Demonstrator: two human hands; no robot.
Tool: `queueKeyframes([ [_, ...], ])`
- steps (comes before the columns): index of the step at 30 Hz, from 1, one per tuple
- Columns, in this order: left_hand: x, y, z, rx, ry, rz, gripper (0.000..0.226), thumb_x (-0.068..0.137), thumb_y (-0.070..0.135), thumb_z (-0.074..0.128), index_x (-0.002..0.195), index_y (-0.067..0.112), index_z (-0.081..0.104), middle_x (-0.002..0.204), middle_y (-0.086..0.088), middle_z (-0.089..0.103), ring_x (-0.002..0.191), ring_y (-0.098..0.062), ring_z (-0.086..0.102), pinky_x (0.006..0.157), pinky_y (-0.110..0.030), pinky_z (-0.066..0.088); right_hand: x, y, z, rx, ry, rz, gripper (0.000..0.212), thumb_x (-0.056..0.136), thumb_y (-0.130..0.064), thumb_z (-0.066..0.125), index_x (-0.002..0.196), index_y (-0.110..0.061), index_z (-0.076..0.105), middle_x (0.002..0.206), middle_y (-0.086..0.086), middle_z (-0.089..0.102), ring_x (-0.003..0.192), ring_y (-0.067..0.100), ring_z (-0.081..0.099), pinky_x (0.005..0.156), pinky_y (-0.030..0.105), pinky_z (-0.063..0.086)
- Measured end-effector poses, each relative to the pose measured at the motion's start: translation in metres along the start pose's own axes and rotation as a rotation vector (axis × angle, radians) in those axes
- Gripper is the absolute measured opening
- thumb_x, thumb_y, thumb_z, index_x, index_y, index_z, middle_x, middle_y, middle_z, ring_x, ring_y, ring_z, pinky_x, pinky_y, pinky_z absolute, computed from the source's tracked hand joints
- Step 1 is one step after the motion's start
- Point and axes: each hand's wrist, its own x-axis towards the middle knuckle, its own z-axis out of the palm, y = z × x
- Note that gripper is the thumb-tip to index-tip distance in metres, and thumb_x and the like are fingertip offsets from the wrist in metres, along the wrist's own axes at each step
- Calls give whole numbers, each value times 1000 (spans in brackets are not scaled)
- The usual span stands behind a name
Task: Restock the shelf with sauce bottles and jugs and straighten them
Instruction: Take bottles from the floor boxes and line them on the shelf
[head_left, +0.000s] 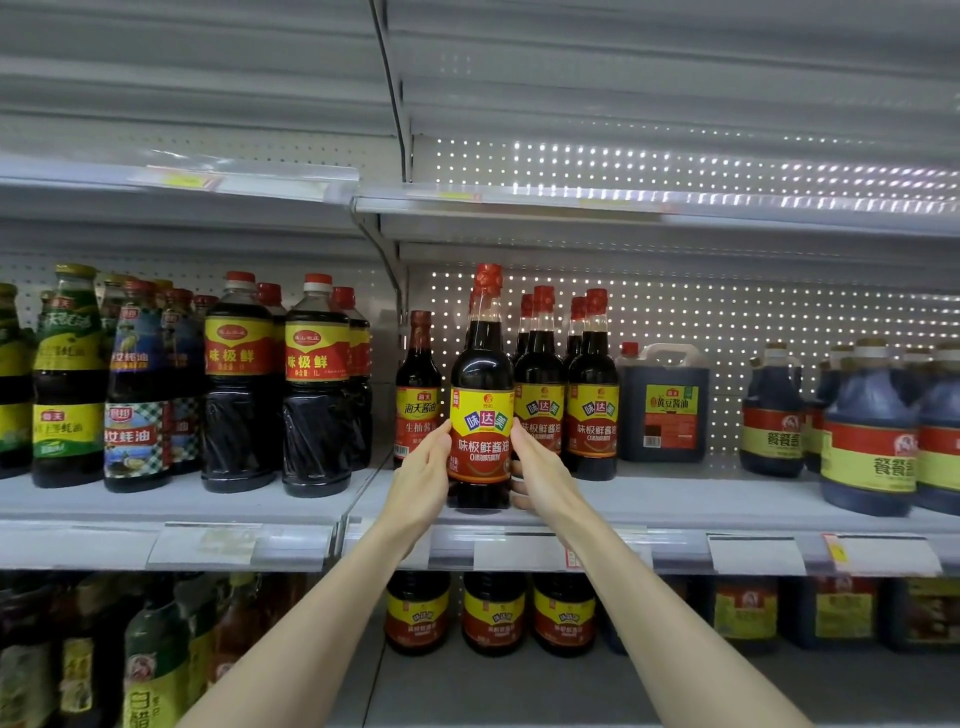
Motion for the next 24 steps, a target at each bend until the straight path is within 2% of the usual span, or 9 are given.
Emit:
queueKeyframes([
  [4,-1,3,1,7,3,1,41,105,33,28,144,26,38,130,5,51,121,-14,51,99,-31,45,-2,-2,-1,-14,-1,-13,54,99,-57,31,147,-34,33,141,-1,49,127,20,48,107,44,42],
  [7,-2,8,2,16,20,-7,39,105,31,31,142,23,41,132,2,53,118,-13,52,87,-24,47,-4,-5,-3,-6,-5,-28,52,100,-51,34,149,-33,30,144,-1,45,130,21,46,107,41,41],
  [10,-7,16,4,47,27,-2,38,103,30,39,139,21,43,129,3,54,112,-10,53,74,-16,44,-10,-8,-9,14,1,-84,53,101,-43,40,150,-26,29,148,1,42,132,21,44,101,32,43],
  [14,-21,22,6,120,44,45,44,99,34,46,141,19,42,135,-3,53,121,-15,51,94,-27,44,-26,-11,-21,-11,27,-149,53,99,-39,46,148,-23,34,147,2,43,132,21,45,105,36,42],
  [18,-47,29,16,169,55,61,47,98,35,49,142,19,42,129,0,53,117,-13,50,89,-24,39,-47,-5,-36,-49,45,-191,50,97,-38,51,143,-23,42,135,-1,52,123,19,52,103,38,45],
  [22,-80,19,35,207,34,35,47,97,36,50,141,20,43,121,2,54,112,-12,52,82,-18,42,-78,18,-58,-78,57,-183,45,95,-35,56,137,-20,50,121,0,60,110,16,60,91,29,52],
  [24,-99,4,46,213,32,-6,48,97,38,50,141,21,42,122,2,55,112,-11,53,86,-20,43,-96,38,-70,-89,58,-156,41,95,-33,57,133,-18,54,116,2,64,104,13,63,85,25,54],
])
